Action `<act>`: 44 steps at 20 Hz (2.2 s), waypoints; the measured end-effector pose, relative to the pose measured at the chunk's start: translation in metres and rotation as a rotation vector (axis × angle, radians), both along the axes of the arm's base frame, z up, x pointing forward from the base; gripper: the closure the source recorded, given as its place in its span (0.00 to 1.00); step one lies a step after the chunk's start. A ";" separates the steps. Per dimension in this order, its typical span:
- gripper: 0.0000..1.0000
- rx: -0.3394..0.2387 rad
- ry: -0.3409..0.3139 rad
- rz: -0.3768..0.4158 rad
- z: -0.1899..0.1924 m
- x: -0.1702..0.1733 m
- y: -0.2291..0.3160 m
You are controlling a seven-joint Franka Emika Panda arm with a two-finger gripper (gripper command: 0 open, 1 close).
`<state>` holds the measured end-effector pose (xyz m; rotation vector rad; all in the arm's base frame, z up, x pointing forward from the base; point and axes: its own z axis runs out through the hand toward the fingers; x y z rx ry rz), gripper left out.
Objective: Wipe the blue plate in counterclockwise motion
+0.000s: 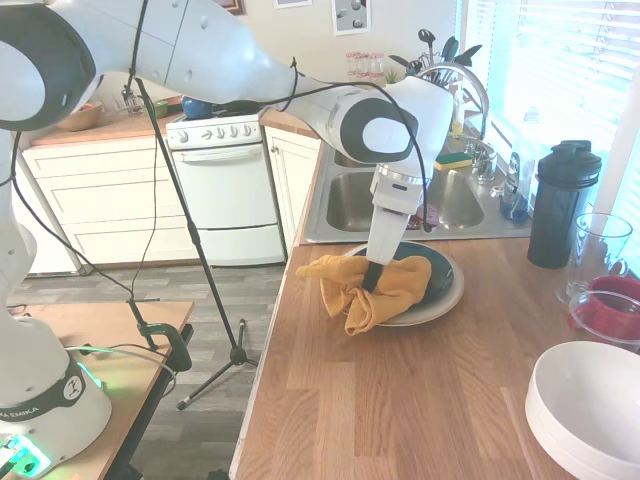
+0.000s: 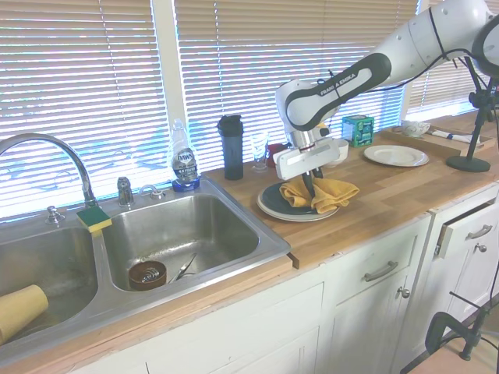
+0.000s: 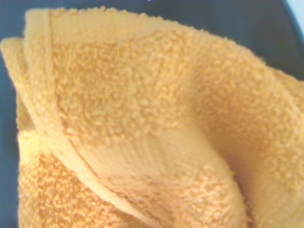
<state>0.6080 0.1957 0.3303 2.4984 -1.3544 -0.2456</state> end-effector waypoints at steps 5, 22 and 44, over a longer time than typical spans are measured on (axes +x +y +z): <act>1.00 -0.006 0.010 0.001 0.001 0.017 0.014; 1.00 0.070 -0.098 0.008 0.057 0.000 -0.023; 1.00 0.209 -0.121 -0.015 0.044 -0.148 -0.212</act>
